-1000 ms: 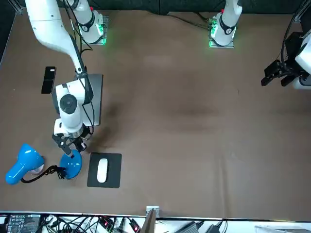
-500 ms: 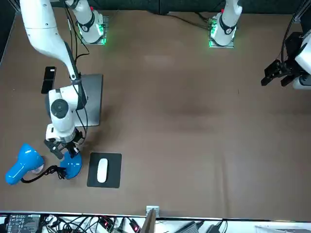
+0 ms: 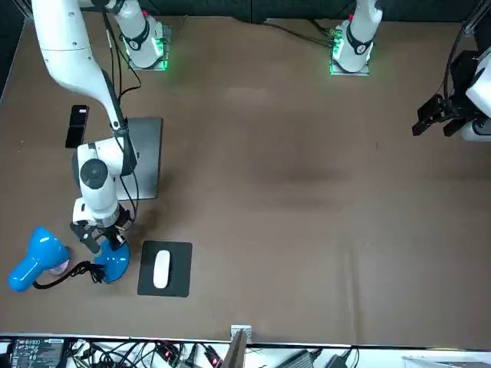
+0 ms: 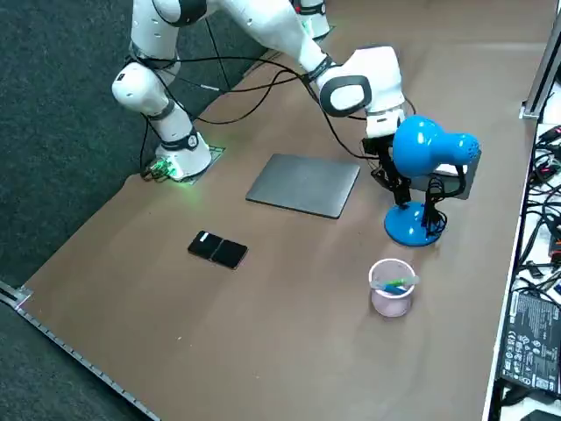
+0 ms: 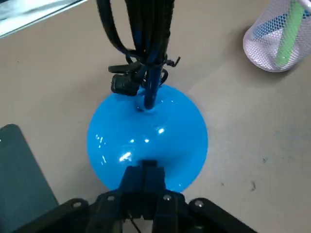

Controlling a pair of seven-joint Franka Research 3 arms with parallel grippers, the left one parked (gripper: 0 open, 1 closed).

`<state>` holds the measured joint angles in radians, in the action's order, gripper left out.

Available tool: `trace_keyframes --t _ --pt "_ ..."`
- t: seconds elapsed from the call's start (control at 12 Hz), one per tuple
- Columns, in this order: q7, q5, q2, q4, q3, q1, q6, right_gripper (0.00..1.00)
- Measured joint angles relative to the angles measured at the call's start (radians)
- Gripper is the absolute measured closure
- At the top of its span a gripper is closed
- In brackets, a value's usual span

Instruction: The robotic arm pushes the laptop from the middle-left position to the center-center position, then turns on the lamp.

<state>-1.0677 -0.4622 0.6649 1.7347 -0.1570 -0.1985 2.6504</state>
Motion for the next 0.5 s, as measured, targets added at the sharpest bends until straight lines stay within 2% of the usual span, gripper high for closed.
trace_keyframes --t 0.5 --pt "0.000 0.008 0.013 -0.025 0.000 0.000 0.001 0.99"
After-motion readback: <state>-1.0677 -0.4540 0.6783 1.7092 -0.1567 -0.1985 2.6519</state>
